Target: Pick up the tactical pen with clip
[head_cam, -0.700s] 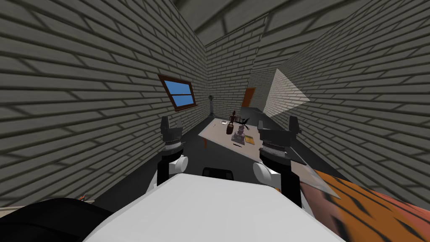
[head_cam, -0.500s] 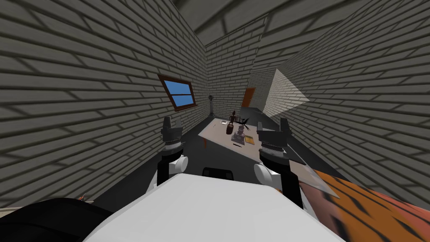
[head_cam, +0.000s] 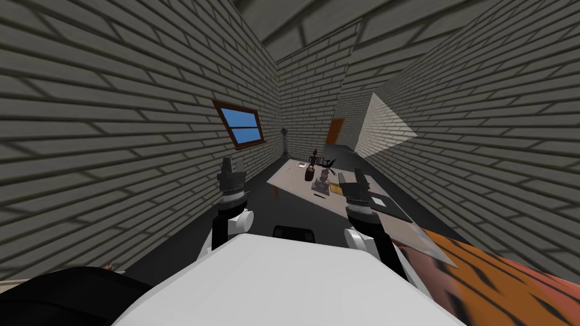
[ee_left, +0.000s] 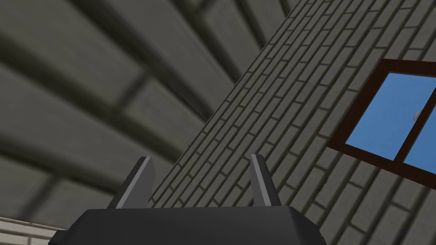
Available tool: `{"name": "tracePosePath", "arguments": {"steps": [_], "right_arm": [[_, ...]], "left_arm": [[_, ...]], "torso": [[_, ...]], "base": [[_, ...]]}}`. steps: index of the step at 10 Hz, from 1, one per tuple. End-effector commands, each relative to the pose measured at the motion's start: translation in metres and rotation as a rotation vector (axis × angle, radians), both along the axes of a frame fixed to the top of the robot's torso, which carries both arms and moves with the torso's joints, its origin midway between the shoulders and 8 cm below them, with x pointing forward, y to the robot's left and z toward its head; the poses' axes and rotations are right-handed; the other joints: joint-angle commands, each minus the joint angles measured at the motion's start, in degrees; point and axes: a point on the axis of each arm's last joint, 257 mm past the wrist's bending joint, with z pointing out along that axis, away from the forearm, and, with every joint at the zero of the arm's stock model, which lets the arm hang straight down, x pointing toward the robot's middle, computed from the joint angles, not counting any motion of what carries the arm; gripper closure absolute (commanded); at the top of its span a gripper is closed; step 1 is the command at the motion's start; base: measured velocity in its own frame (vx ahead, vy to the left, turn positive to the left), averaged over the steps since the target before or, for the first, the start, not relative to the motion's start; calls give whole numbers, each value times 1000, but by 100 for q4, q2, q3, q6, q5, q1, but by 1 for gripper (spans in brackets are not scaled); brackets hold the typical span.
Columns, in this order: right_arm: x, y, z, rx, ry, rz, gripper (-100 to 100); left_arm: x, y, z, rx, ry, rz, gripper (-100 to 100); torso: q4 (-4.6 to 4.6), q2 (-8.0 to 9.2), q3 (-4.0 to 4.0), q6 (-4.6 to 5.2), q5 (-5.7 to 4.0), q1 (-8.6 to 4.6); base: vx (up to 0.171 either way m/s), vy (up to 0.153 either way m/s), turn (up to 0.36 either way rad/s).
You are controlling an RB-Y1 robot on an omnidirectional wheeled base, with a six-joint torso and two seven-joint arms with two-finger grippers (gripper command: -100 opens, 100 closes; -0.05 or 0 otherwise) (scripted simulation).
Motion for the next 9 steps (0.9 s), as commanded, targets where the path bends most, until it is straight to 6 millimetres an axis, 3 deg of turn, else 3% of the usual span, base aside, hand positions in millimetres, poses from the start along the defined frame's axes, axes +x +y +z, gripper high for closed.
{"name": "tracePosePath", "arguments": {"steps": [1, 2, 4, 5, 6, 7, 8, 9], "right_arm": [[7, 0, -34, -70, 88, -9, -100], [8, 0, -36, -71, 92, -9, -100], [11, 0, -87, -173, 217, -18, -100], [12, -1, -94, -174, 230, -22, -100], [10, -1, -120, -229, 291, -25, -100], [10, -3, -125, -229, 303, -26, -100], [7, -5, -155, -287, 371, -29, -100], [7, -6, -159, -287, 378, -30, -100]], "left_arm": [[0, 0, 0, 0, 0, 0, 0], [0, 0, 0, 0, 0, 0, 0], [0, 0, 0, 0, 0, 0, 0], [0, 0, 0, 0, 0, 0, 0], [0, 0, 0, 0, 0, 0, 0], [0, 0, 0, 0, 0, 0, 0], [0, 0, 0, 0, 0, 0, 0], [0, 0, 0, 0, 0, 0, 0]], "torso": [[0, 0, 0, 0, 0, 0], [0, -1, -1, 0, -1, -2], [0, -1, -1, 0, 0, -2], [0, -1, 0, 0, -1, -6], [0, -1, -1, -1, -1, 0], [0, -4, -2, -1, 0, 0], [-1, -5, -3, -1, 0, 2], [-1, -4, -2, -1, 0, 0]], "base": [[12, -22, 18], [7, -21, 11], [9, -25, 43], [10, -24, 23], [18, -20, 54], [13, -17, 26], [10, -16, 70], [11, -18, 38]]}}
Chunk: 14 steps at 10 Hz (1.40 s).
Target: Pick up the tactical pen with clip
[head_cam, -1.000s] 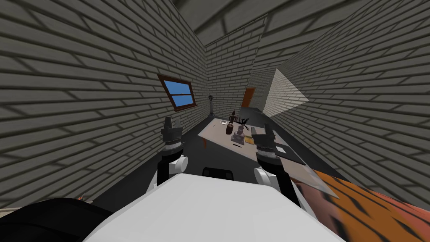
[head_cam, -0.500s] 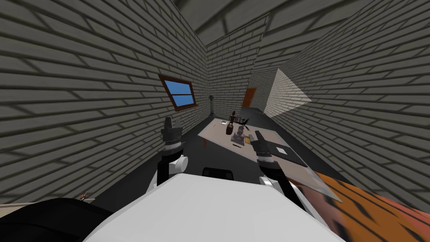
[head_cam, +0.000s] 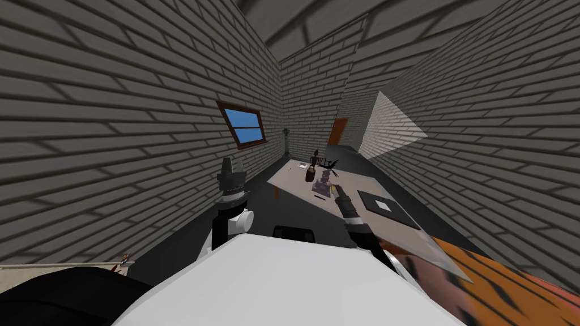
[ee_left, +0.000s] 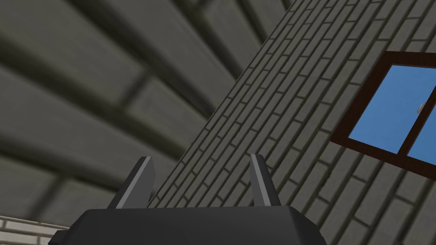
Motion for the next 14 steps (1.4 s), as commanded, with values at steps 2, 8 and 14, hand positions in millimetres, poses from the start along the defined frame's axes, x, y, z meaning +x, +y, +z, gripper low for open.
{"name": "tracePosePath", "arguments": {"steps": [2, 8, 14], "right_arm": [[-8, -3, -40, -69, 89, -1, -100], [-45, -18, -145, -254, 327, 13, -100], [-101, -32, -229, -443, 532, 65, -100]], "left_arm": [[0, 0, 0, 0, 0, 0, 0], [0, 0, 0, 0, 0, 0, 0], [0, 0, 0, 0, 0, 0, 0]], "torso": [[0, -1, 0, -1, 0, -1], [-1, -5, -3, -3, -1, -3], [-1, -5, -3, 0, 0, 1]], "base": [[14, -17, 57], [19, -20, 94], [18, -17, 122]]}}
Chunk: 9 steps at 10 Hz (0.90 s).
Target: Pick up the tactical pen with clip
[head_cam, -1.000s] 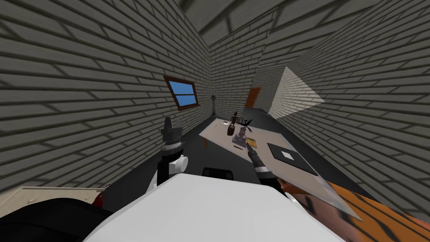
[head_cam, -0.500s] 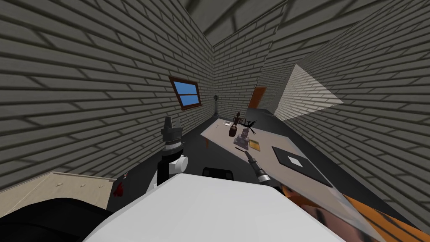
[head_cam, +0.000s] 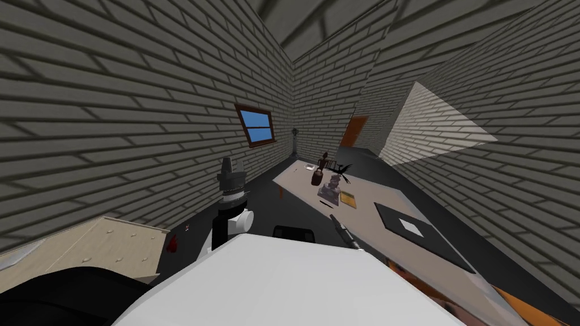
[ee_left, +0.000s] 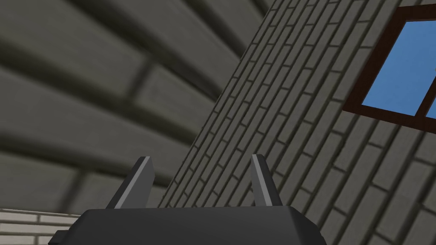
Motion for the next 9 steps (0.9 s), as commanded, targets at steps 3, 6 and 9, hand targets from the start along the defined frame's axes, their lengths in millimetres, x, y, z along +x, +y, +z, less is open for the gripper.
{"name": "tracePosePath", "arguments": {"steps": [3, 6, 9], "right_arm": [[-40, -18, -53, -100, 133, 30, -100], [-85, -30, -93, -208, 255, 93, -100], [-114, -41, -115, -264, 330, 124, -100]], "left_arm": [[0, 0, 0, 0, 0, 0, 0], [0, 0, 0, 0, 0, 0, 0], [0, 0, 0, 0, 0, 0, 0]], "torso": [[0, -2, -1, 0, -1, -4], [0, -2, -1, 3, -1, -1], [0, 1, 0, 5, 0, 3]], "base": [[23, -24, 136], [26, -21, 202], [13, -15, 124]]}}
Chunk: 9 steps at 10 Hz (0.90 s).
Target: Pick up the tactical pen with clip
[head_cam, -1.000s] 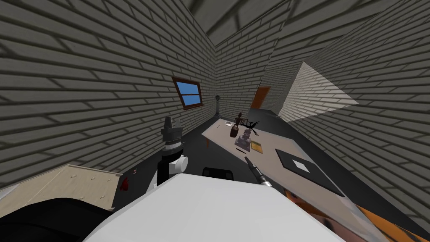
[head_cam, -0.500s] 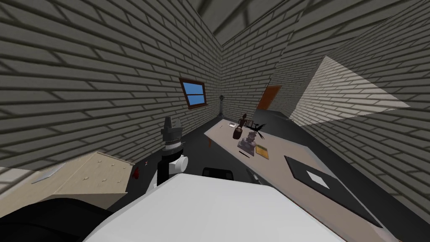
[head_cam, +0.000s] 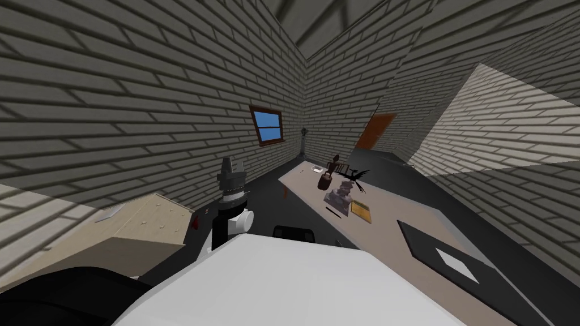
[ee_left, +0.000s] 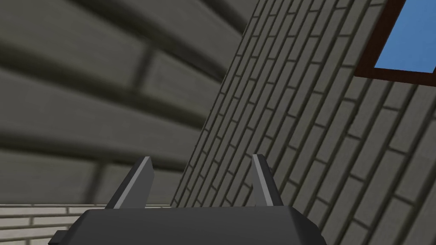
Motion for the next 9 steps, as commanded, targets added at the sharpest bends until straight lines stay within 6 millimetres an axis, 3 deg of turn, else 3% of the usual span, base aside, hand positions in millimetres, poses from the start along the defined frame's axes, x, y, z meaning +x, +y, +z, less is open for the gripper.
{"name": "tracePosePath", "arguments": {"steps": [1, 4, 5, 6, 8, 9], "right_arm": [[-22, -10, -13, -34, 48, 12, -100], [-101, -40, -56, -170, 236, 114, -100], [-107, -45, -59, -181, 251, 114, -100], [-126, -52, -67, -216, 295, 153, -100], [-134, -57, -70, -224, 312, 149, -100], [-154, -66, -77, -260, 359, 185, -100]], "left_arm": [[0, 0, 0, 0, 0, 0, 0], [0, 0, 0, 0, 0, 0, 0], [0, 0, 0, 0, 0, 0, 0], [0, 0, 0, 0, 0, 0, 0], [0, 0, 0, 0, 0, 0, 0], [0, 0, 0, 0, 0, 0, 0]], "torso": [[0, 0, 0, 0, 0, 0], [-1, -6, -3, -1, -2, -10], [-2, -10, -6, 1, -3, -16], [-2, -8, -5, 5, -3, -14], [-1, -6, -4, 7, -2, -6], [-1, -2, -2, 9, 0, 3]], "base": [[18, -23, 162], [31, -35, 363], [26, -53, 202], [22, -34, 390], [13, -22, 53], [14, -6, 340]]}}
